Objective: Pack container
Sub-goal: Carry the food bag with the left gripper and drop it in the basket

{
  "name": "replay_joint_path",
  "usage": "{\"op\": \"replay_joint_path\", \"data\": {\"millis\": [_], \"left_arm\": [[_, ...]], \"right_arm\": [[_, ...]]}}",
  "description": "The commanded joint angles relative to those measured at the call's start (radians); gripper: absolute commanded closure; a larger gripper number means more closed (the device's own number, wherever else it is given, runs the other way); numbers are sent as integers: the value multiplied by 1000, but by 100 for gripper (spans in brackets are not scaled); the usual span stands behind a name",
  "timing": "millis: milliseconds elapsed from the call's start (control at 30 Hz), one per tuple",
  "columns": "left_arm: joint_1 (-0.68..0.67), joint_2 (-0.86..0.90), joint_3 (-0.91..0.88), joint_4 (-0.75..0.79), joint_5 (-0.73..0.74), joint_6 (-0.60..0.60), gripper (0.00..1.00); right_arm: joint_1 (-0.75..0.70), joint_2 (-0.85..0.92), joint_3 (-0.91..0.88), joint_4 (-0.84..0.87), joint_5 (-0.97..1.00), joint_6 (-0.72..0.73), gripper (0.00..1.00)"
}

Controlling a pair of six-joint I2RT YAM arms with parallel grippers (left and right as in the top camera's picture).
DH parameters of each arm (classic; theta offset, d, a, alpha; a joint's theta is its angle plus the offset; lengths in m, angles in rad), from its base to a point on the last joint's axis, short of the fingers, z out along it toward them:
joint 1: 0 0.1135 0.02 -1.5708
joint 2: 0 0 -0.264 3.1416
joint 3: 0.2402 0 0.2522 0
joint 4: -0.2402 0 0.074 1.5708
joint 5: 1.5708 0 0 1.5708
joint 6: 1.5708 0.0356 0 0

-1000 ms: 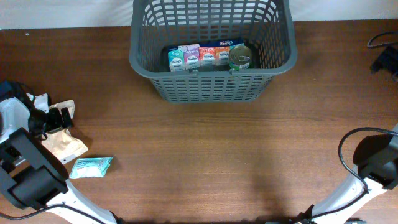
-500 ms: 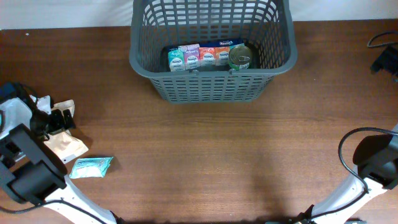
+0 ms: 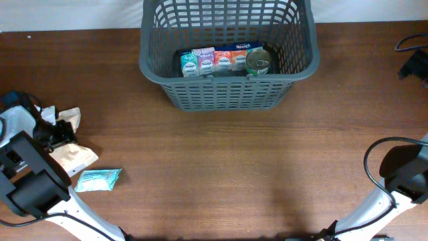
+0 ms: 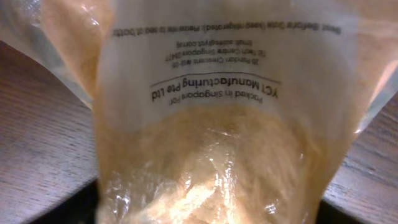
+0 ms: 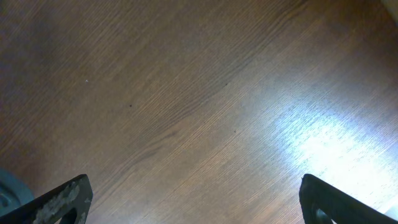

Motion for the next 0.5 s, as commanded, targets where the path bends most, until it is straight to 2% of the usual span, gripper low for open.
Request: {"op": "replay_joint_path", "data": {"millis": [0, 100, 167, 300, 400, 467], "left_arm": [[0, 53, -5, 13, 27, -49, 80], [-1, 53, -3, 20, 31, -160, 98], [-4, 51, 0, 16, 62, -221, 98], [-4, 32, 48, -14, 238, -230, 98], [-3, -13, 154, -65, 351, -230, 98], [-3, -76, 310, -129, 445, -233, 98]], "right_arm": [[-3, -10, -5, 3, -2, 12, 1], [-3, -10, -5, 3, -3, 12, 1], [-3, -10, -5, 3, -3, 12, 1], [-3, -10, -5, 3, -2, 12, 1], [-3, -10, -5, 3, -3, 12, 1], [-3, -10, -5, 3, -2, 12, 1]]}}
